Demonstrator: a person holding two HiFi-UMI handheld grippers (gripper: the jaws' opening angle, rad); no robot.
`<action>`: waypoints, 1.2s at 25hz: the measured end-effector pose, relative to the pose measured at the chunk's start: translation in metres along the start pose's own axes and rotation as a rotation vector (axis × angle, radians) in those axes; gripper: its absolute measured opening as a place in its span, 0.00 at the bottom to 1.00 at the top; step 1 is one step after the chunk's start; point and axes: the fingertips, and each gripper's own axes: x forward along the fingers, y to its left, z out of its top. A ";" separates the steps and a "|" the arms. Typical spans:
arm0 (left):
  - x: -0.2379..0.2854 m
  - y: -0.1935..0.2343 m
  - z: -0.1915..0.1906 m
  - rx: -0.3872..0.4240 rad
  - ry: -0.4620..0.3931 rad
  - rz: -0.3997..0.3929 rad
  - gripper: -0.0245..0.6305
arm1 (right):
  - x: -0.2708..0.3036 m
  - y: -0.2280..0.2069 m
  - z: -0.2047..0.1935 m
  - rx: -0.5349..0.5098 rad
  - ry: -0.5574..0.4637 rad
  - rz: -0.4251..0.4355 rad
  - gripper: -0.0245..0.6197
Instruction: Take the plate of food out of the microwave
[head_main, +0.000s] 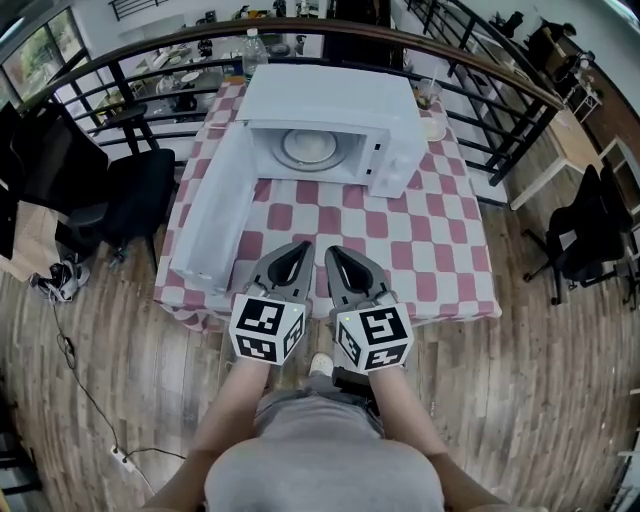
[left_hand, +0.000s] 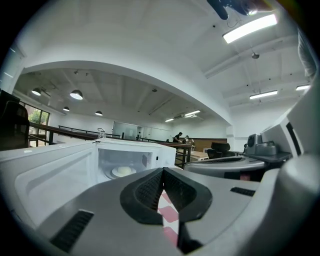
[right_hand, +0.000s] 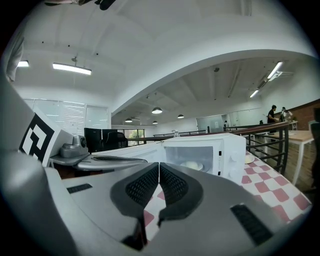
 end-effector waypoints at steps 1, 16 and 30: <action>0.006 0.003 0.000 -0.002 0.000 0.006 0.04 | 0.005 -0.005 -0.001 0.007 0.004 0.002 0.08; 0.051 0.038 -0.005 -0.032 0.010 0.074 0.04 | 0.054 -0.043 -0.008 0.051 0.049 0.033 0.08; 0.083 0.072 -0.005 -0.057 0.018 0.070 0.04 | 0.098 -0.075 -0.009 0.114 0.054 -0.043 0.08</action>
